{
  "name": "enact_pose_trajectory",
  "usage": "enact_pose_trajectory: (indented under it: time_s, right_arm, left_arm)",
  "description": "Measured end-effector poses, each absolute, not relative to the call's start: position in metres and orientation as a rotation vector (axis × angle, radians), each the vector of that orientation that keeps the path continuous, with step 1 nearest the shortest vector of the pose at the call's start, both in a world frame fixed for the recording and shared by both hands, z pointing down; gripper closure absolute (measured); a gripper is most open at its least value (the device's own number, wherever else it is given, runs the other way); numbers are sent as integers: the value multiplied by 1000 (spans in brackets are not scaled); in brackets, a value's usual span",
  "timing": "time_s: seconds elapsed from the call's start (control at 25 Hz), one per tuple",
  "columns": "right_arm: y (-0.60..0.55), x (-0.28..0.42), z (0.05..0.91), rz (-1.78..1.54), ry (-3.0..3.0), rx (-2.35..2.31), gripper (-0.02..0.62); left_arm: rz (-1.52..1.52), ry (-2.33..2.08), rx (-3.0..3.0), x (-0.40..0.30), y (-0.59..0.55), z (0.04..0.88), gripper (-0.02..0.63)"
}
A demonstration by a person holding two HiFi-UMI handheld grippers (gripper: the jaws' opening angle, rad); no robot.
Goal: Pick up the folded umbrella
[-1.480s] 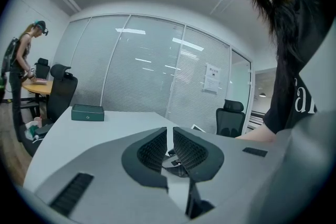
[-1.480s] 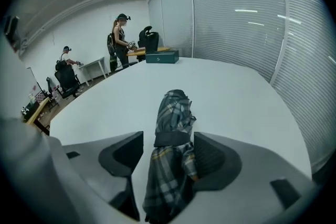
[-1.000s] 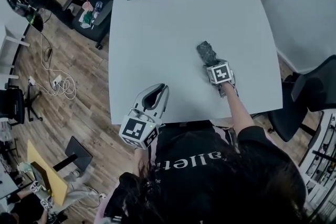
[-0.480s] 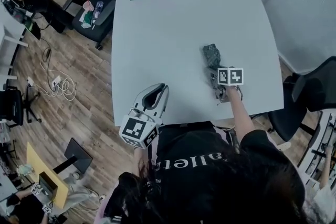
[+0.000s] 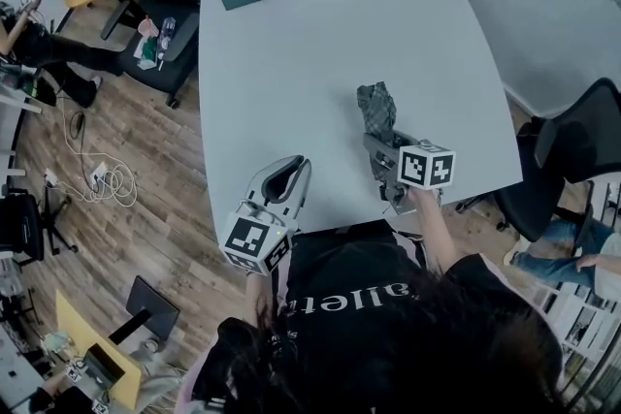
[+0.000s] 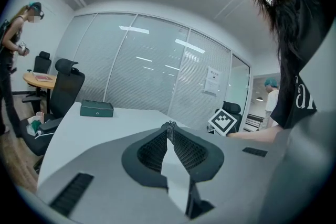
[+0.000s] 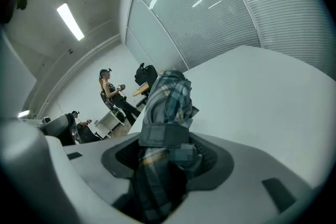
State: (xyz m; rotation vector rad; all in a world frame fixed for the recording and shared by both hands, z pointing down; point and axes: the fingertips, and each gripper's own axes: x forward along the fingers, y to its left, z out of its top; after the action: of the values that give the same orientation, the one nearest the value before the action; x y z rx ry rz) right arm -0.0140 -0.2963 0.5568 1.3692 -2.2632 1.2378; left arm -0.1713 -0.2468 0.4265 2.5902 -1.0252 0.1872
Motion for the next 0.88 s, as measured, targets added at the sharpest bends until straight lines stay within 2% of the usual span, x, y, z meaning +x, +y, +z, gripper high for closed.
enact_pose_trajectory:
  time_s: [0.48, 0.88]
  right_arm:
    - [-235, -44, 525, 1277, -2277, 1483, 353]
    - [-202, -26, 514, 1290, -2250, 1563, 353]
  left_arm:
    - [240, -803, 2639, -172, -227, 444, 552]
    - [255, -663, 2677, -137, -214, 445, 552]
